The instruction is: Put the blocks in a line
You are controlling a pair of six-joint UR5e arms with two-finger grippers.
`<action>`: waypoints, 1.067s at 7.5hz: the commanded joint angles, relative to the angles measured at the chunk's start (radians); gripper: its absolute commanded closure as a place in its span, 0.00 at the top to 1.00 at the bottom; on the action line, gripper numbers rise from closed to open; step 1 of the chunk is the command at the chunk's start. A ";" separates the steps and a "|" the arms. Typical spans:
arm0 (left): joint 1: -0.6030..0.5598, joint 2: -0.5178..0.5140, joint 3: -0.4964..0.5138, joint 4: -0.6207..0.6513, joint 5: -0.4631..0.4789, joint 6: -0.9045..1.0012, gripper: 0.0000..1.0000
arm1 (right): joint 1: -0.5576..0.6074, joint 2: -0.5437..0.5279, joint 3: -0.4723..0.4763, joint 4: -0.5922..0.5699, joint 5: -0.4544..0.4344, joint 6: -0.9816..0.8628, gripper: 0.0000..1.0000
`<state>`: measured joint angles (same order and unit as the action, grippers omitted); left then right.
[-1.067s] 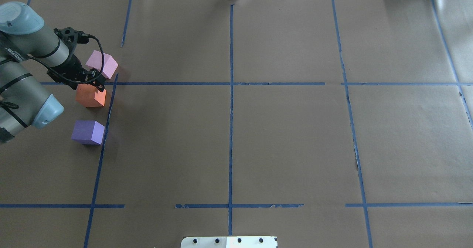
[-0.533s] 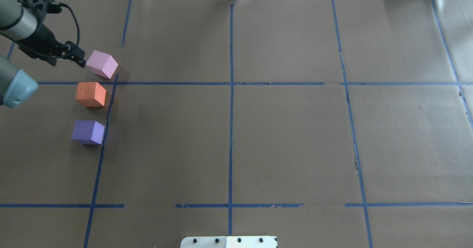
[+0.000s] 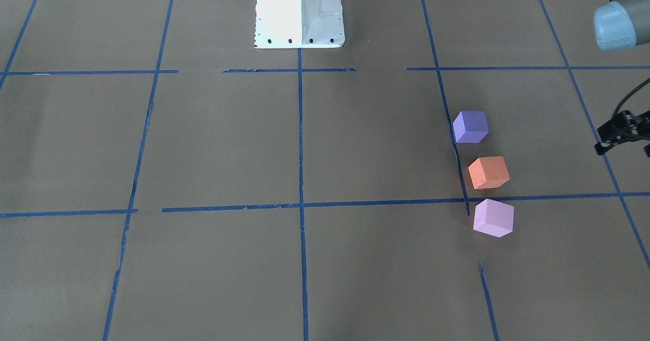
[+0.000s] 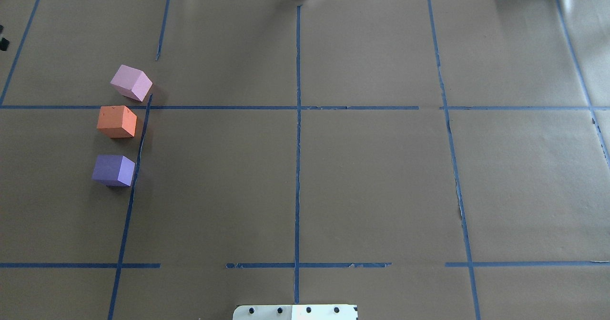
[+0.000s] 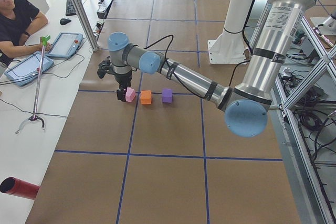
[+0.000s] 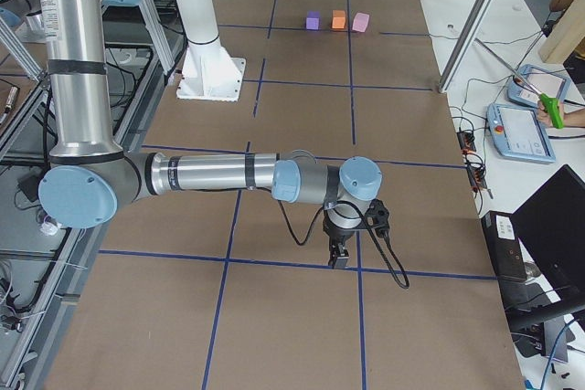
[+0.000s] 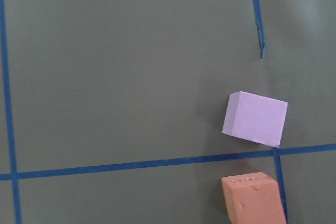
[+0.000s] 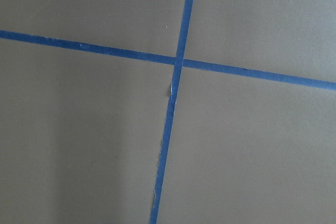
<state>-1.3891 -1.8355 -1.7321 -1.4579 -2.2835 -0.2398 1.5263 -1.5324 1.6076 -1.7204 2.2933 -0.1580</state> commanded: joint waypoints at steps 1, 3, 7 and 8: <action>-0.192 0.106 0.020 0.018 -0.010 0.201 1.00 | 0.000 0.000 0.000 -0.001 0.000 0.000 1.00; -0.315 0.180 0.098 0.001 -0.101 0.208 1.00 | 0.000 0.000 0.000 -0.001 0.000 0.000 1.00; -0.318 0.380 0.213 -0.277 -0.091 0.201 1.00 | 0.000 0.000 0.000 -0.001 0.000 0.000 1.00; -0.317 0.377 0.227 -0.279 -0.088 0.201 1.00 | 0.000 0.000 0.000 -0.001 0.000 0.000 1.00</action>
<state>-1.7069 -1.4634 -1.5348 -1.7164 -2.3756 -0.0367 1.5263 -1.5324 1.6076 -1.7211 2.2933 -0.1580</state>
